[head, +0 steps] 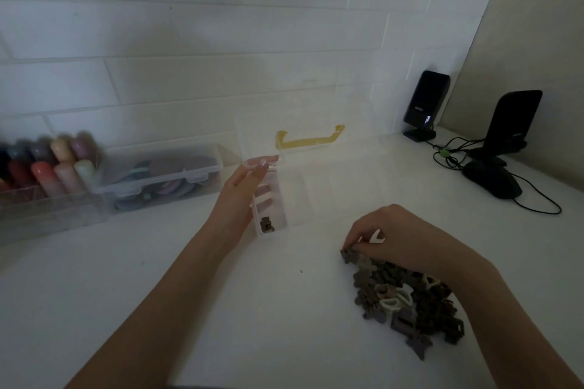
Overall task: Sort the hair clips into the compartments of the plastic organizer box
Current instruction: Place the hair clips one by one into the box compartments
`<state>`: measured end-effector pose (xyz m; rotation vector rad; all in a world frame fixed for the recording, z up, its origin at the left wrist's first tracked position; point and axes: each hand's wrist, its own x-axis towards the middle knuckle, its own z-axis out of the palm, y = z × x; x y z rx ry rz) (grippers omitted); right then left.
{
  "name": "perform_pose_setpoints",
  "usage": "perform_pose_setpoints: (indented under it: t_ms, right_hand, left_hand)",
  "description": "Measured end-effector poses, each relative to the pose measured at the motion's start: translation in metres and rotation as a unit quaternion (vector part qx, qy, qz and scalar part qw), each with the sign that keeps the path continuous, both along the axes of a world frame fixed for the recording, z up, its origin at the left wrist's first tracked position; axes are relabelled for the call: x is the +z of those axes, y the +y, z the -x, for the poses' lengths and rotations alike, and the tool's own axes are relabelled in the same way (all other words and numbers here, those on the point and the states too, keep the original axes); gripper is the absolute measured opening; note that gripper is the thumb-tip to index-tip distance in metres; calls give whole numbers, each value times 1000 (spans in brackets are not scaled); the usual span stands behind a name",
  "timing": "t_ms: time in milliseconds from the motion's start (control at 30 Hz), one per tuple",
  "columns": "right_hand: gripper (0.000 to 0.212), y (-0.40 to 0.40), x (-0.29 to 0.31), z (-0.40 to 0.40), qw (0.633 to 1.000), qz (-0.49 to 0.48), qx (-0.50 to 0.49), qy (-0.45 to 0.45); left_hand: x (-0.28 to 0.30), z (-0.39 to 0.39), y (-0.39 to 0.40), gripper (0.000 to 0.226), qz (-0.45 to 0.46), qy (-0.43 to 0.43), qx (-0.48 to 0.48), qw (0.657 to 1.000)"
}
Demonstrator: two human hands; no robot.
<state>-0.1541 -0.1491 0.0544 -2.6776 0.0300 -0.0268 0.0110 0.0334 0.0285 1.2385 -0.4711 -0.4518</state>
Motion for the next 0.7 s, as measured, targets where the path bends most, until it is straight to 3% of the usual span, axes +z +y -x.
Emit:
perform_pose_setpoints:
  t_ms: [167, 367, 700]
  right_hand:
    - [12, 8, 6, 3, 980, -162, -7, -115]
    - [11, 23, -5, -8, 925, -356, -16, -131]
    - [14, 34, -17, -19, 910, -363, -51, -196]
  left_hand:
    - [0, 1, 0, 26, -5, -4, 6, 1000]
    - [-1, 1, 0, 23, -6, -5, 11, 1000]
    - [0, 7, -1, 36, -12, -17, 9, 1000]
